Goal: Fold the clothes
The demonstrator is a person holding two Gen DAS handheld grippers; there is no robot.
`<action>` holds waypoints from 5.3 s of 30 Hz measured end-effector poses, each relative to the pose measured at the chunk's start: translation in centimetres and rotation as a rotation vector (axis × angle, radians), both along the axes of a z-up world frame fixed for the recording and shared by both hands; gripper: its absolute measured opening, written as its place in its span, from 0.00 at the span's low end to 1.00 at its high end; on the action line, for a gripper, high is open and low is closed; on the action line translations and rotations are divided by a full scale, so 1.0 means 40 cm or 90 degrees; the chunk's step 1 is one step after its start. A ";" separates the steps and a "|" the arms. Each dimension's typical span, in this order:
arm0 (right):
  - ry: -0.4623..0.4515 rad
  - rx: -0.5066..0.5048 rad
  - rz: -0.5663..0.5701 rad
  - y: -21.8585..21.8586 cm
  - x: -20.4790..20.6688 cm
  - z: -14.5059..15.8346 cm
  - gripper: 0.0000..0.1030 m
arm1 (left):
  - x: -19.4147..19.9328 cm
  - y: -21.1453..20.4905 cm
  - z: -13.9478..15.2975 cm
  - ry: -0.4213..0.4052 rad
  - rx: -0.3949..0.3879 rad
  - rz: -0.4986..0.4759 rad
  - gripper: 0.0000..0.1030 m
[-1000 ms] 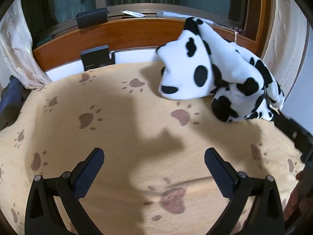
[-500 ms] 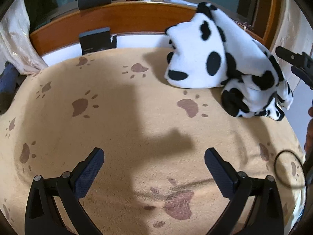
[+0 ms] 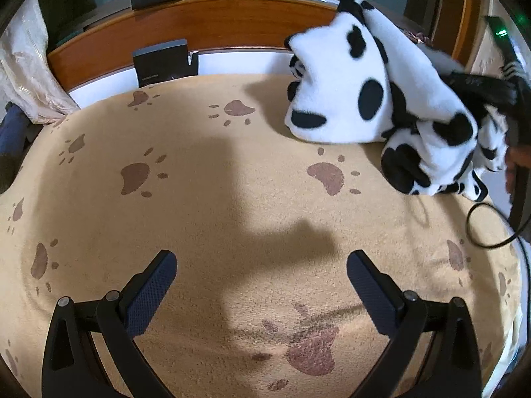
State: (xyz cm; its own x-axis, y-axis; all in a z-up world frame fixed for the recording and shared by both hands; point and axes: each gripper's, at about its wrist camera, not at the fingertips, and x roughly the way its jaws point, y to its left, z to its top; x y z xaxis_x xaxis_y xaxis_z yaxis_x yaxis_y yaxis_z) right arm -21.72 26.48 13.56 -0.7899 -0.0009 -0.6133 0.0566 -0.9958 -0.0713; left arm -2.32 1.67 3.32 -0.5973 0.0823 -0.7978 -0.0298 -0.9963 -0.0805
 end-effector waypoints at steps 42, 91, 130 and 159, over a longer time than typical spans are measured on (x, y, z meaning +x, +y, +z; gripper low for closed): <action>-0.010 -0.200 0.419 -0.101 0.615 0.040 0.75 | 0.061 -0.185 0.238 0.121 0.093 0.060 1.00; -0.245 -0.129 0.641 -0.543 0.812 -0.262 0.16 | 0.184 -0.350 0.376 0.224 0.125 0.073 1.00; 0.266 0.000 -0.110 0.055 0.550 0.211 0.13 | 0.070 -0.116 0.155 0.061 0.005 -0.072 1.00; 0.085 0.010 -0.361 0.355 0.779 0.013 0.95 | 0.178 0.091 0.053 0.021 -0.099 -0.370 1.00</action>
